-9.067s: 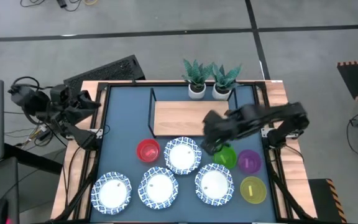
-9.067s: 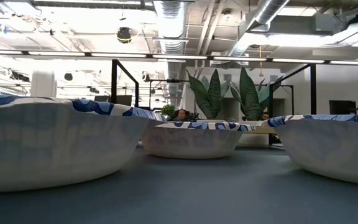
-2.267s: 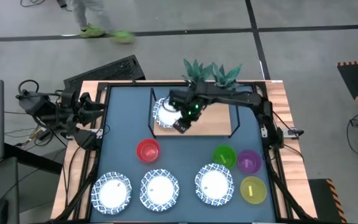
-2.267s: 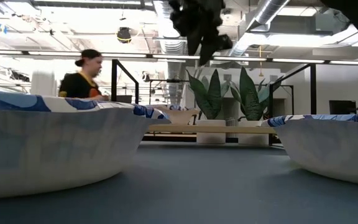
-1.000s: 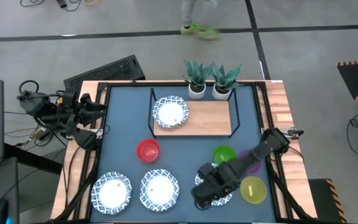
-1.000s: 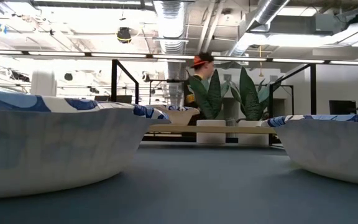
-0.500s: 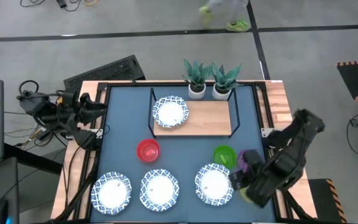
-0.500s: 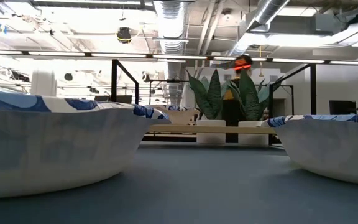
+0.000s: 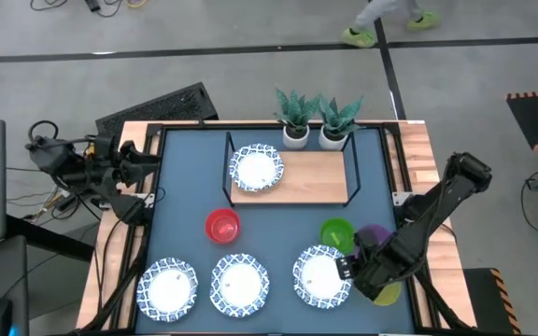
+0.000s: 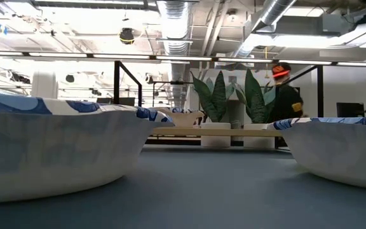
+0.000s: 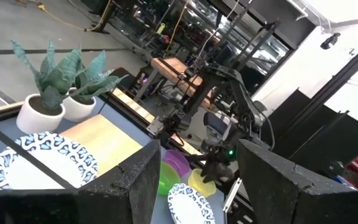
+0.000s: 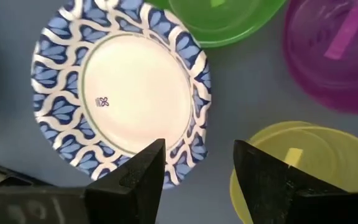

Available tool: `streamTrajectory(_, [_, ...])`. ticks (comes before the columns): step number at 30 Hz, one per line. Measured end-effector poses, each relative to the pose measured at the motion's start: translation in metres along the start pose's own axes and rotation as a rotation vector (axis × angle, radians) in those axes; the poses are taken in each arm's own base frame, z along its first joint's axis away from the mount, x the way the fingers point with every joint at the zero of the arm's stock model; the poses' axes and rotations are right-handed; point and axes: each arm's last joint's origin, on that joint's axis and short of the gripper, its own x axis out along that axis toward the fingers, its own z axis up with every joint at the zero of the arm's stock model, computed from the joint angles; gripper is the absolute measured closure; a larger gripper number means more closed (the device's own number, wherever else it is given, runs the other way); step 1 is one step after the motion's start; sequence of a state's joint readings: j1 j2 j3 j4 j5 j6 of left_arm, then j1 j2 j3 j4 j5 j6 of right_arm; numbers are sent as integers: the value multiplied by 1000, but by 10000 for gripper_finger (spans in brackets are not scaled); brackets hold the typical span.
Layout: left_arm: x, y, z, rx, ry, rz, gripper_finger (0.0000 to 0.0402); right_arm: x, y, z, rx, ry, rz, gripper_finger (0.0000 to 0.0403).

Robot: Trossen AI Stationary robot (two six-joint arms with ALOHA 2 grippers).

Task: Place and stack bowls onto a shelf
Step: Stack the right white and blue plate on top of the other white and blue plate on the shelf

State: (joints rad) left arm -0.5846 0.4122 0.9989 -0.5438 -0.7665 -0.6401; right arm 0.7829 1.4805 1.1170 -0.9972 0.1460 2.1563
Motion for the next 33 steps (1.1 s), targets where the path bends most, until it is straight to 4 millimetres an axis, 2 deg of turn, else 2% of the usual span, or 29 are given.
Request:
streamTrajectory(11, [0, 4, -3, -17, 7, 51, 205, 41, 4, -5, -28, -5, -40, 188])
streamTrajectory(19, [0, 4, -3, -15, -3, 66, 205, 62, 9, -3, -73, -2, -117, 188])
streamTrajectory(23, [0, 5, -4, -5, 5, 73, 205, 71, 17, 1, -99, 14, -102, 192])
streamTrajectory(27, [0, 5, -4, -3, 8, 75, 205, 78, 22, 8, -100, 35, -133, 223])
streamTrajectory(33, [0, 5, -4, -3, 8, 75, 205, 81, 24, 12, -94, 88, -165, 306])
